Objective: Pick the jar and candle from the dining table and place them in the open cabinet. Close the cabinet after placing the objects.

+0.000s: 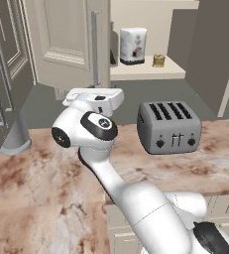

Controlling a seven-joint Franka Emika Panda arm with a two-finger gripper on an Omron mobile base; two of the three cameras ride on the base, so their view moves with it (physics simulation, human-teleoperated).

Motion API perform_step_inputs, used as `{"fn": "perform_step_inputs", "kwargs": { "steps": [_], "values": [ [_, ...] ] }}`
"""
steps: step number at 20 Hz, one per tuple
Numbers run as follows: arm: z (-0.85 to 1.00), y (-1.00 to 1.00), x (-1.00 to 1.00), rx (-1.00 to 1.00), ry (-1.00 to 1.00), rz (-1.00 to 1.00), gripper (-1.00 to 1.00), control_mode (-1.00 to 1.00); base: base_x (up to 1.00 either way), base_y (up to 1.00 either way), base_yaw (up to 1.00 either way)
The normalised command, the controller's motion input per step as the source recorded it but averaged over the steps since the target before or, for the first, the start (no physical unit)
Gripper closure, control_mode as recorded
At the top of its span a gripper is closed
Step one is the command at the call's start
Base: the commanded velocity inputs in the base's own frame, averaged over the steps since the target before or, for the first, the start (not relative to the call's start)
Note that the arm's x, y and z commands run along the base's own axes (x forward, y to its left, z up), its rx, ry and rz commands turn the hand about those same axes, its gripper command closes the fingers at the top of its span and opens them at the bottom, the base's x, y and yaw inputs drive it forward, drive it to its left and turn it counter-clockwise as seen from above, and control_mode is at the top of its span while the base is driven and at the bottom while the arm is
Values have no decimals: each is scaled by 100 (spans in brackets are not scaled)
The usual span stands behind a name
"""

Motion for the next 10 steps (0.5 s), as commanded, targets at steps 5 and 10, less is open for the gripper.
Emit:
{"fn": "perform_step_inputs", "kwargs": {
  "steps": [5, 10],
  "values": [
    [0, -22, 46, 0, 0, 0, -100, -100, 0, 0, 0],
    [0, -22, 48, 0, 0, 0, -100, -100, 0, 0, 0]
  ]
}}
